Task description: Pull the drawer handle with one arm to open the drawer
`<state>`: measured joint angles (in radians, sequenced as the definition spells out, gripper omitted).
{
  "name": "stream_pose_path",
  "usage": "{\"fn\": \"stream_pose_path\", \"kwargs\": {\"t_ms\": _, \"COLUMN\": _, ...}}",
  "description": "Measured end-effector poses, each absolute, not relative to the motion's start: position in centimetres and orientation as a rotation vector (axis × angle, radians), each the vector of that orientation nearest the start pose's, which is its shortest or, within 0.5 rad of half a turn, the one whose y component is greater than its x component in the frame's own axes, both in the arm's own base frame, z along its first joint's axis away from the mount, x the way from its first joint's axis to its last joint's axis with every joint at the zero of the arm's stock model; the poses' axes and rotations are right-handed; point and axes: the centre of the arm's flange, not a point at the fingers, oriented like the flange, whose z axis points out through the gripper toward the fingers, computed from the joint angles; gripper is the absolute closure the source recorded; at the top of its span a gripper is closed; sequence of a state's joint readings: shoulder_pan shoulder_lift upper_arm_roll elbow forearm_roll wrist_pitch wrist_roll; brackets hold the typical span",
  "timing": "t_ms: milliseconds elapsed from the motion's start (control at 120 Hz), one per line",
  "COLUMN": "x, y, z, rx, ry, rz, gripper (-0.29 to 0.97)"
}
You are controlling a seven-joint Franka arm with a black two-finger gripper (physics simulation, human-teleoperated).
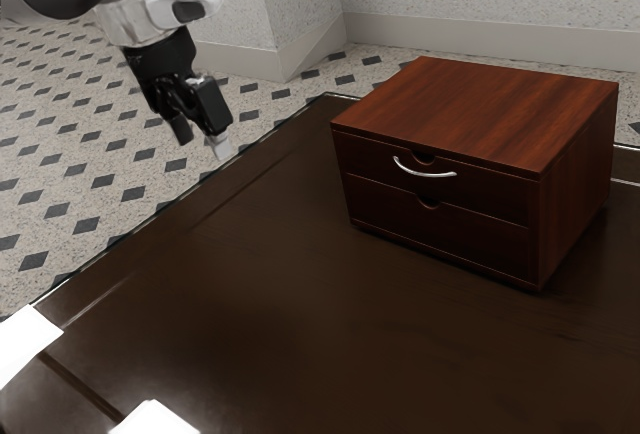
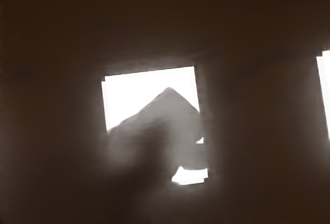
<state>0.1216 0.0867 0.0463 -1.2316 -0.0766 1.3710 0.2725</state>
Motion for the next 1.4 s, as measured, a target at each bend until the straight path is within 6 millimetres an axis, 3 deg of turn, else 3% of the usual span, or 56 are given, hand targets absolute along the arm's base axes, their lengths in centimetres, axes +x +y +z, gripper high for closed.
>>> {"fn": "stream_pose_path", "kwargs": {"t_ms": 167, "x": 54.3, "y": 8.5, "z": 71.8, "rx": -3.188, "ry": 0.172, "rz": -0.11, "gripper": 0.02}}
{"fn": "stream_pose_path", "kwargs": {"t_ms": 258, "x": 53.0, "y": 8.0, "z": 72.2, "rx": -3.207, "ry": -0.11, "rz": -0.061, "gripper": 0.02}}
{"fn": "stream_pose_path", "kwargs": {"t_ms": 342, "x": 52.9, "y": 6.0, "z": 72.0, "rx": -3.19, "ry": -0.413, "rz": -0.015, "gripper": 0.02}}
{"fn": "stream_pose_path", "kwargs": {"t_ms": 517, "x": 54.6, "y": -0.4, "z": 70.6, "rx": -3.069, "ry": -0.933, "rz": 0.032, "gripper": 0.04}}
{"fn": "stream_pose_path", "kwargs": {"t_ms": 567, "x": 55.5, "y": -0.9, "z": 70.5, "rx": -3.015, "ry": -1.088, "rz": -0.023, "gripper": 0.05}}
{"fn": "stream_pose_path", "kwargs": {"t_ms": 617, "x": 56.6, "y": -0.1, "z": 70.3, "rx": -2.943, "ry": -1.256, "rz": -0.098, "gripper": 0.05}}
{"fn": "stream_pose_path", "kwargs": {"t_ms": 717, "x": 60.5, "y": 2.6, "z": 67.1, "rx": -2.785, "ry": -1.573, "rz": -0.198, "gripper": 0.06}}
{"fn": "stream_pose_path", "kwargs": {"t_ms": 800, "x": 63.1, "y": 2.8, "z": 64.9, "rx": -2.69, "ry": -1.751, "rz": -0.271, "gripper": 0.06}}
{"fn": "stream_pose_path", "kwargs": {"t_ms": 883, "x": 65.2, "y": 1.3, "z": 63.4, "rx": -2.641, "ry": -1.877, "rz": -0.332, "gripper": 0.06}}
{"fn": "stream_pose_path", "kwargs": {"t_ms": 967, "x": 66.0, "y": -0.1, "z": 62.4, "rx": -2.592, "ry": -1.988, "rz": -0.365, "gripper": 0.08}}
{"fn": "stream_pose_path", "kwargs": {"t_ms": 1058, "x": 65.1, "y": -2.0, "z": 62.5, "rx": -2.53, "ry": -2.062, "rz": -0.417, "gripper": 0.1}}
{"fn": "stream_pose_path", "kwargs": {"t_ms": 1150, "x": 63.4, "y": -2.3, "z": 61.4, "rx": -2.459, "ry": -2.126, "rz": -0.485, "gripper": 0.13}}
{"fn": "stream_pose_path", "kwargs": {"t_ms": 1225, "x": 64.2, "y": -2.6, "z": 60.3, "rx": -2.426, "ry": -2.171, "rz": -0.583, "gripper": 0.15}}
{"fn": "stream_pose_path", "kwargs": {"t_ms": 1400, "x": 65.3, "y": -6.8, "z": 60.0, "rx": -2.449, "ry": -2.238, "rz": -0.719, "gripper": 0.17}}
